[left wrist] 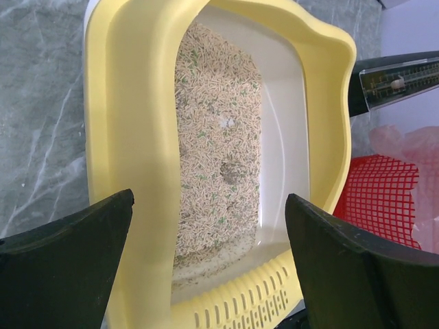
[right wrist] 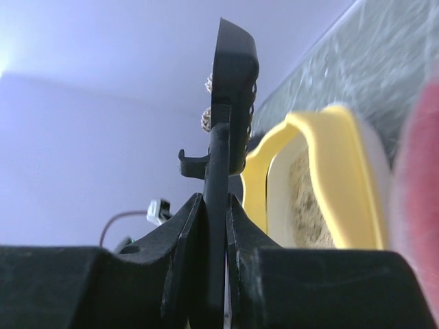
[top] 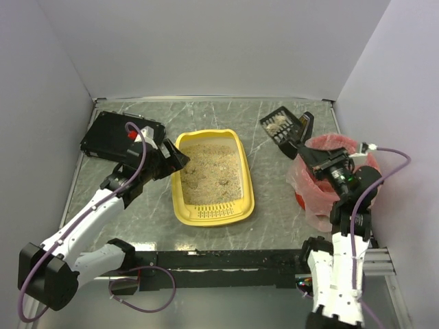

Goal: Clean the litter box

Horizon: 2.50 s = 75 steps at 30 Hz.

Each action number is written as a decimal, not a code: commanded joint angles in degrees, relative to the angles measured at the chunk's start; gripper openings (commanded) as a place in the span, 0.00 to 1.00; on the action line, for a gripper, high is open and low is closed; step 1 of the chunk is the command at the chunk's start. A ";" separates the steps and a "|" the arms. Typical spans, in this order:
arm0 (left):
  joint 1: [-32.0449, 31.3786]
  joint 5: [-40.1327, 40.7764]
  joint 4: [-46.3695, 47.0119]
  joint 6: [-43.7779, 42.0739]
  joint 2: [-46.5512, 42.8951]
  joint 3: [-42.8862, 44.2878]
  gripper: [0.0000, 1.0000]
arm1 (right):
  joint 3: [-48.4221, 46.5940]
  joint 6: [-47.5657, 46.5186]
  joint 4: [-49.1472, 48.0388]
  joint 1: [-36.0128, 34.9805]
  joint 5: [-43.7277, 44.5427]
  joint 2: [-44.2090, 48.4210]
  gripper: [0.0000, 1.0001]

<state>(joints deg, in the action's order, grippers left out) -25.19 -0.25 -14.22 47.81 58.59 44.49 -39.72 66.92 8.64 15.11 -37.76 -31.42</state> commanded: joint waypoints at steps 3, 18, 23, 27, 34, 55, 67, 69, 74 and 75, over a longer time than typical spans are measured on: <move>0.23 -2.65 3.49 -1.49 2.93 2.79 0.97 | 1.85 3.49 1.18 14.49 -16.81 4.26 0.00; 0.93 -3.61 4.64 -4.22 7.07 5.26 0.97 | -4.23 -2.42 12.57 22.31 -13.56 2.32 0.00; 1.72 -3.70 3.32 -5.71 9.17 6.93 0.97 | -10.61 -10.47 23.24 24.70 -4.20 2.24 0.00; 2.95 -5.46 4.11 -5.80 10.75 6.84 0.97 | -15.11 -14.35 31.77 26.28 3.03 2.06 0.00; 4.80 -7.48 4.90 -5.89 13.04 7.28 0.97 | -18.01 -15.92 35.91 27.60 13.39 2.42 0.00; 7.08 -11.26 5.96 -5.54 17.96 7.89 0.97 | -17.05 -34.39 49.00 24.54 32.30 -5.48 0.00; 7.44 -11.08 5.34 -5.45 19.28 8.24 0.97 | -23.38 -26.66 56.22 -3.42 57.79 -13.32 0.00; 7.44 -11.18 5.52 -5.54 19.46 8.33 0.97 | -23.56 -27.27 57.44 -3.42 57.80 -13.75 0.00; 7.52 -11.17 5.52 -5.45 19.72 8.07 0.97 | -24.87 -26.84 58.59 -6.84 56.83 -14.72 0.00; 7.52 -11.26 5.52 -5.54 19.72 8.16 0.97 | -25.48 -26.66 59.03 -7.72 58.05 -15.16 0.00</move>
<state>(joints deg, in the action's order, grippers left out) -17.96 -10.70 -10.20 42.70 77.91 50.59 -61.12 39.53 65.32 10.48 16.71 -45.67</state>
